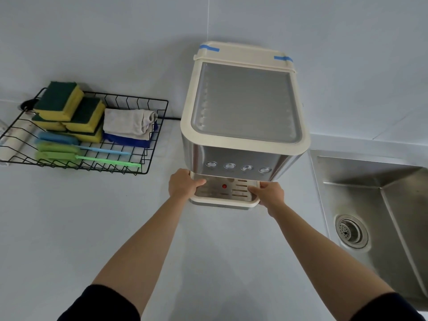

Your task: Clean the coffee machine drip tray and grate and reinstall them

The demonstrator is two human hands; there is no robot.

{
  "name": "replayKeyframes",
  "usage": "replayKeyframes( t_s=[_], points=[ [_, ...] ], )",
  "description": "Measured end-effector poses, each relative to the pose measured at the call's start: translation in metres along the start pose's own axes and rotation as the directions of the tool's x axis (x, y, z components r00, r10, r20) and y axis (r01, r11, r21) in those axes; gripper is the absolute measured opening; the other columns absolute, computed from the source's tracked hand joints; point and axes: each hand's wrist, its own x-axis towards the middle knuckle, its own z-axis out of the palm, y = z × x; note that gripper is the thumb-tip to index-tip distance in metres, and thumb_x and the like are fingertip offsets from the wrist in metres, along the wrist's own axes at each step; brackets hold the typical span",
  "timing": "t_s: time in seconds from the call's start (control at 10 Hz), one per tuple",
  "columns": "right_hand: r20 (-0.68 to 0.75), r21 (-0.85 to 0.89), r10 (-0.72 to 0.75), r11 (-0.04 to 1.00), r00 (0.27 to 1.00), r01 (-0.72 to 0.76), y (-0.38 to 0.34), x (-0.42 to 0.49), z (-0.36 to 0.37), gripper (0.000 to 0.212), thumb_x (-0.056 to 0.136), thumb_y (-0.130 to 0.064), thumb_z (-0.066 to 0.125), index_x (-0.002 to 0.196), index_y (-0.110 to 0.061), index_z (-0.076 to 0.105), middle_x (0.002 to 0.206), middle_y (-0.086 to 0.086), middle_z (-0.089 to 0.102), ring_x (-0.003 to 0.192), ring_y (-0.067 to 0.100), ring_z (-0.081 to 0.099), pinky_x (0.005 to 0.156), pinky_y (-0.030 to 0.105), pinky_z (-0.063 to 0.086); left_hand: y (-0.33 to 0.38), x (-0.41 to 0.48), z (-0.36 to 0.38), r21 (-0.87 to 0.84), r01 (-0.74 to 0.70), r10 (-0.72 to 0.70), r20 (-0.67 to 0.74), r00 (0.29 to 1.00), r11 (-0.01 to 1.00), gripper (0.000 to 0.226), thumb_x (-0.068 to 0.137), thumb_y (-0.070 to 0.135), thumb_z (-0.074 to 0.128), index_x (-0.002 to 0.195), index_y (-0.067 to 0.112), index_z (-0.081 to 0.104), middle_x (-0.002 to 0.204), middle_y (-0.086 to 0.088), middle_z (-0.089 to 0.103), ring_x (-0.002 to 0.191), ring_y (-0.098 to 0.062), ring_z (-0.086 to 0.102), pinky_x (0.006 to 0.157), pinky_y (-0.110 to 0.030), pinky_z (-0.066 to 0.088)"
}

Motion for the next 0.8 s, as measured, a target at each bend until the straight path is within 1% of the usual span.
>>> replayKeyframes(
  t_s=[0.1, 0.2, 0.3, 0.4, 0.5, 0.6, 0.7, 0.8],
  points=[
    [-0.003, 0.005, 0.014, 1.000, 1.000, -0.014, -0.001, 0.000, 0.000, 0.024, 0.080, -0.014, 0.067, 0.096, 0.003, 0.069, 0.099, 0.022, 0.070, 0.079, 0.027, 0.063, 0.087, 0.045, 0.053, -0.001, 0.001, -0.001, -0.014, 0.013, -0.013, 0.007, 1.000, 1.000, 0.035, 0.078, 0.031, 0.070, 0.087, 0.000, 0.057, 0.112, -0.021, 0.062, 0.110, -0.033, 0.057, 0.086, -0.032, 0.045],
    [-0.003, 0.011, 0.007, 1.000, 1.000, -0.007, 0.001, 0.001, 0.001, 0.022, 0.080, -0.014, 0.066, 0.095, 0.001, 0.070, 0.095, 0.020, 0.070, 0.076, 0.022, 0.059, 0.087, 0.045, 0.054, 0.000, -0.001, -0.002, -0.026, 0.018, -0.018, 0.009, 1.000, 0.999, 0.034, 0.077, 0.031, 0.070, 0.085, 0.001, 0.057, 0.118, -0.021, 0.061, 0.112, -0.033, 0.056, 0.089, -0.033, 0.045],
    [0.003, 0.025, 0.005, 1.000, 1.000, -0.005, -0.001, -0.001, 0.000, 0.020, 0.080, -0.012, 0.065, 0.094, 0.001, 0.070, 0.092, 0.018, 0.069, 0.077, 0.021, 0.058, 0.087, 0.044, 0.054, 0.004, -0.004, -0.004, -0.005, 0.024, -0.024, 0.016, 1.000, 1.000, 0.035, 0.078, 0.030, 0.070, 0.066, 0.009, 0.044, 0.118, -0.021, 0.061, 0.112, -0.033, 0.056, 0.088, -0.033, 0.045],
    [0.004, 0.042, 0.010, 0.999, 1.000, -0.010, 0.000, -0.001, 0.001, 0.017, 0.080, -0.011, 0.064, 0.093, -0.002, 0.070, 0.089, 0.015, 0.068, 0.077, 0.022, 0.059, 0.080, 0.039, 0.054, 0.003, 0.000, -0.003, -0.017, 0.025, -0.025, 0.014, 1.000, 1.000, 0.041, 0.080, 0.030, 0.067, 0.103, -0.002, 0.058, 0.114, -0.021, 0.062, 0.111, -0.034, 0.057, 0.086, -0.033, 0.045],
    [0.029, 0.056, 0.006, 0.998, 1.000, -0.007, -0.004, -0.006, -0.001, 0.011, 0.082, -0.014, 0.062, 0.080, -0.008, 0.070, 0.072, 0.006, 0.062, 0.072, 0.022, 0.056, 0.066, 0.030, 0.052, -0.003, 0.004, -0.004, -0.044, 0.024, -0.022, 0.040, 0.999, 0.999, 0.026, 0.086, 0.030, 0.057, 0.079, 0.005, 0.058, 0.083, -0.010, 0.060, 0.095, -0.032, 0.057, 0.075, -0.031, 0.040],
    [0.064, 0.133, 0.017, 0.991, 0.998, -0.025, -0.002, -0.006, -0.005, 0.021, 0.086, -0.020, 0.053, 0.073, -0.007, 0.063, 0.075, 0.008, 0.058, 0.074, 0.023, 0.055, 0.081, 0.040, 0.055, -0.010, 0.006, -0.004, -0.011, -0.038, 0.039, 0.059, 0.998, 0.999, 0.032, 0.092, 0.029, 0.043, 0.086, 0.003, 0.061, 0.082, -0.009, 0.057, 0.090, -0.030, 0.053, 0.076, -0.031, 0.038],
    [0.112, 0.125, 0.002, 0.992, 0.994, -0.016, -0.005, -0.012, -0.015, 0.030, 0.083, -0.036, 0.050, 0.089, -0.009, 0.061, 0.088, 0.007, 0.057, 0.082, 0.018, 0.053, 0.079, 0.037, 0.049, -0.011, -0.005, -0.007, -0.019, -0.094, 0.095, 0.074, 0.993, 0.995, 0.035, 0.095, 0.029, 0.034, 0.110, 0.003, 0.052, 0.105, -0.014, 0.055, 0.102, -0.031, 0.053, 0.080, -0.033, 0.037],
    [0.062, -0.029, -0.056, 0.998, 0.997, 0.058, -0.008, -0.022, -0.030, 0.051, 0.093, -0.040, 0.039, 0.135, -0.012, 0.042, 0.140, 0.008, 0.044, 0.128, 0.027, 0.041, 0.103, 0.041, 0.035, -0.017, -0.014, -0.017, -0.017, -0.146, 0.146, 0.024, 0.989, 0.989, 0.045, 0.096, 0.032, 0.032, 0.133, 0.009, 0.040, 0.133, -0.014, 0.051, 0.122, -0.031, 0.047, 0.091, -0.034, 0.037]
  ],
)
